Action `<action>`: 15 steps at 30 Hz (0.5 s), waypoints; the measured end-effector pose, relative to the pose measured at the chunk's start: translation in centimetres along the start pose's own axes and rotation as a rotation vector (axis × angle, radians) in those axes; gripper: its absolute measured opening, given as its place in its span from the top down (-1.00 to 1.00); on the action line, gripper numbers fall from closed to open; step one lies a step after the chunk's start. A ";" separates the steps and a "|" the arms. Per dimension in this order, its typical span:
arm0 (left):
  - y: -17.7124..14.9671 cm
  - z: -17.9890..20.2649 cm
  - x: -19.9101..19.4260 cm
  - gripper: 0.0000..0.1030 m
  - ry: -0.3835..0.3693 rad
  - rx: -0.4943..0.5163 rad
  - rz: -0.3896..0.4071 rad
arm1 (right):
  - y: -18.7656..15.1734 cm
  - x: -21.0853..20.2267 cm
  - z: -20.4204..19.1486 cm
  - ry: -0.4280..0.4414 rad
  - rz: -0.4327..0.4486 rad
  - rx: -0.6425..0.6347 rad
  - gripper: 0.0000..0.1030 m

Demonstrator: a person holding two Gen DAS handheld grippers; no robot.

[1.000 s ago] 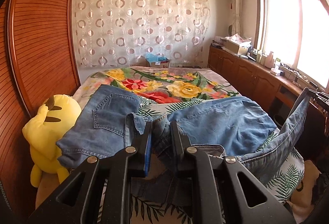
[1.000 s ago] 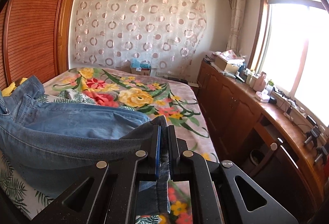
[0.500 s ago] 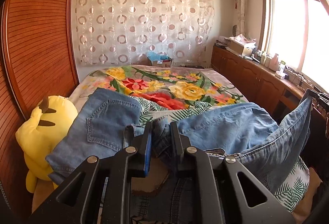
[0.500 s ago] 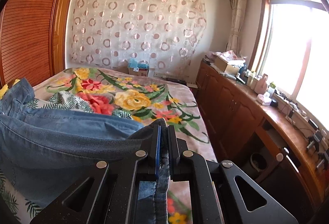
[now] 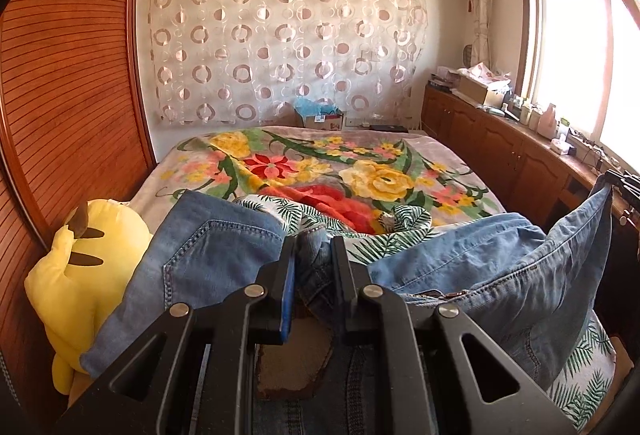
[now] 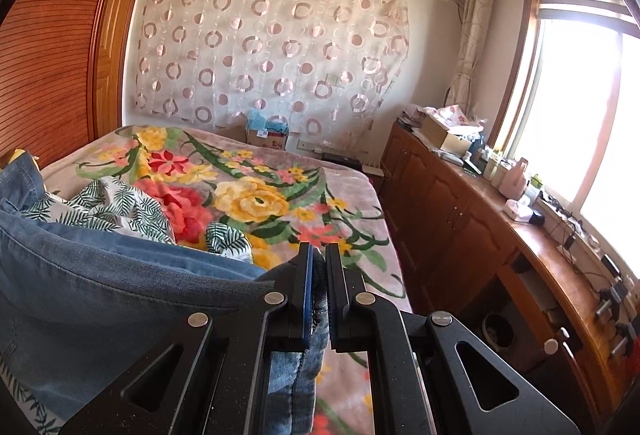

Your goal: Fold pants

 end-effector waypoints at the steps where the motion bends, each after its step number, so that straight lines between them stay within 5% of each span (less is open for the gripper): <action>1: 0.0 -0.2 0.5 0.67 0.002 0.001 -0.007 | 0.2 0.6 0.0 -0.002 -0.005 0.001 0.90; 5: 0.1 -0.8 2.2 0.67 0.013 -0.009 -0.028 | 1.1 2.7 0.1 -0.022 -0.018 0.009 1.00; 15: -2.3 -0.5 6.6 0.67 0.022 0.024 -0.124 | -1.5 7.9 -1.9 0.132 -0.184 0.062 1.00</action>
Point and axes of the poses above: each gripper's, at about its wrist camera, not at the fingertips, and x roughly the way its jaws point, z to its right, y to its top, the point moved 8 cm from there along x, roughly the way its jaws point, and after that the axes turned 13 degrees about x, right-handed, at the moved point
